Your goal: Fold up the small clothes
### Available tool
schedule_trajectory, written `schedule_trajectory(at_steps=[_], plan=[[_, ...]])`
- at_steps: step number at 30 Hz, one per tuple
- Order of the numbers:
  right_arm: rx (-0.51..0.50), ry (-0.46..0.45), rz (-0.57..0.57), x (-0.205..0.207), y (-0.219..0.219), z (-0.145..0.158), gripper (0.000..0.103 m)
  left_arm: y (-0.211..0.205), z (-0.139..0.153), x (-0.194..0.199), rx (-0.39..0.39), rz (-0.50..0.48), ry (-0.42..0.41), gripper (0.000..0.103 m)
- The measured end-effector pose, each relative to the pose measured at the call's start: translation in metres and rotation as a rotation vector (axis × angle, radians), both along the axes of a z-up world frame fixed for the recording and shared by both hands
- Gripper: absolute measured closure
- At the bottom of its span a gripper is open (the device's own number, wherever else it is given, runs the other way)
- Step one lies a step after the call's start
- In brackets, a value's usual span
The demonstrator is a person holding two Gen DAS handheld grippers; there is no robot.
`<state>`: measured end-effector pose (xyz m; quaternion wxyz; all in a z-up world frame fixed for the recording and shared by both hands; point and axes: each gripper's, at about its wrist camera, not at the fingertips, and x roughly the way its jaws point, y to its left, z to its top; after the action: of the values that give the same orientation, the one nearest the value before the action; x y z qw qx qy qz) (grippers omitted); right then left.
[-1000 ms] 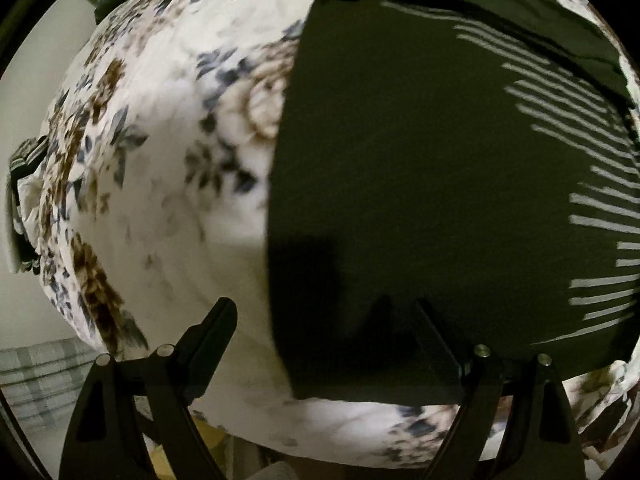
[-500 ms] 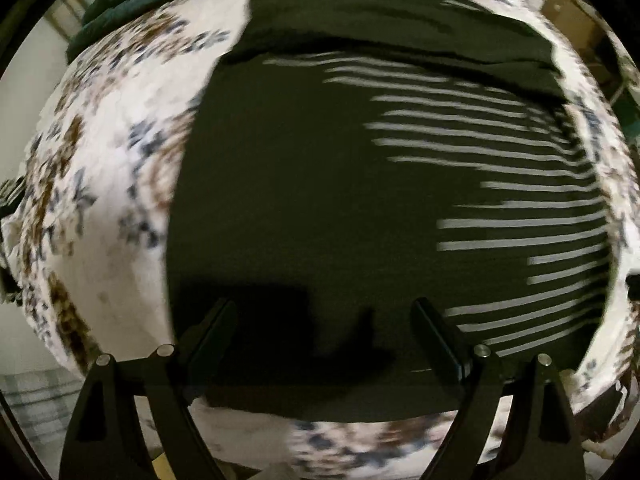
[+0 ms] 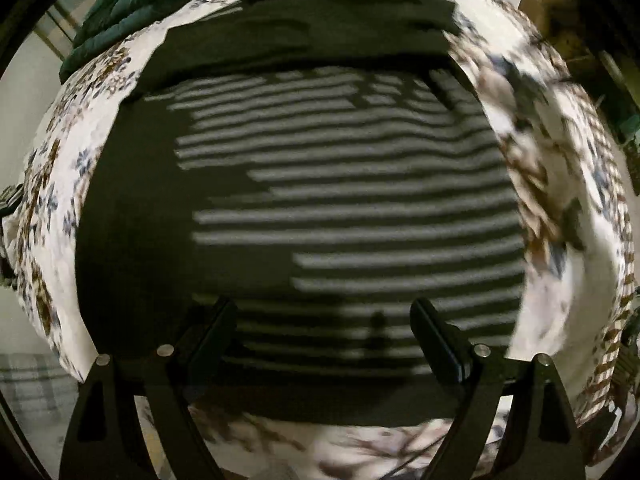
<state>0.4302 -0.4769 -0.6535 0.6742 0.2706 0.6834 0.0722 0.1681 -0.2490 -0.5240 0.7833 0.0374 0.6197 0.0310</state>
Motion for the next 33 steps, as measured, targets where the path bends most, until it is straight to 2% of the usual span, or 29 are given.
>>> schedule_trajectory(at_steps=[5, 7, 9, 13, 17, 18, 19, 20, 24, 28, 32, 33], plan=[[0.172, -0.029, -0.105, 0.078, -0.019, -0.015, 0.053, -0.049, -0.028, -0.022, -0.001, -0.017, 0.048, 0.015], [0.247, -0.028, -0.126, 0.106, -0.015, -0.019, 0.053, -0.063, -0.034, -0.026, 0.013, -0.027, 0.048, 0.015], [0.268, -0.026, -0.112, 0.132, -0.002, -0.023, 0.053, -0.075, -0.040, -0.027, 0.027, -0.034, 0.050, 0.015], [0.251, 0.005, -0.042, 0.176, 0.035, -0.035, 0.053, -0.084, -0.049, -0.018, 0.059, -0.010, 0.052, 0.015], [0.238, 0.054, -0.041, 0.198, 0.059, -0.052, 0.053, -0.082, -0.054, -0.010, 0.056, 0.017, 0.063, 0.015], [0.238, 0.057, -0.039, 0.200, 0.063, -0.055, 0.058, -0.081, -0.054, -0.009, 0.053, 0.017, 0.063, 0.018], [0.223, 0.049, -0.036, 0.202, 0.067, -0.056, 0.081, -0.081, -0.054, -0.008, 0.045, 0.013, 0.062, 0.022], [0.190, 0.045, -0.026, 0.200, 0.069, -0.057, 0.095, -0.081, -0.054, -0.009, 0.042, 0.009, 0.063, 0.023], [-0.001, 0.001, 0.021, 0.200, 0.060, -0.044, 0.096, -0.084, -0.050, -0.012, 0.046, -0.011, 0.054, 0.024], [-0.074, -0.013, 0.017, 0.210, 0.040, -0.034, 0.097, -0.082, -0.044, -0.011, 0.034, -0.019, 0.053, 0.024], [-0.067, -0.005, 0.149, 0.211, 0.056, -0.031, 0.093, -0.083, -0.033, -0.018, 0.023, -0.019, 0.053, 0.024], [-0.065, -0.015, 0.173, 0.209, 0.055, -0.026, 0.083, -0.081, -0.028, -0.017, 0.019, -0.017, 0.048, 0.024]])
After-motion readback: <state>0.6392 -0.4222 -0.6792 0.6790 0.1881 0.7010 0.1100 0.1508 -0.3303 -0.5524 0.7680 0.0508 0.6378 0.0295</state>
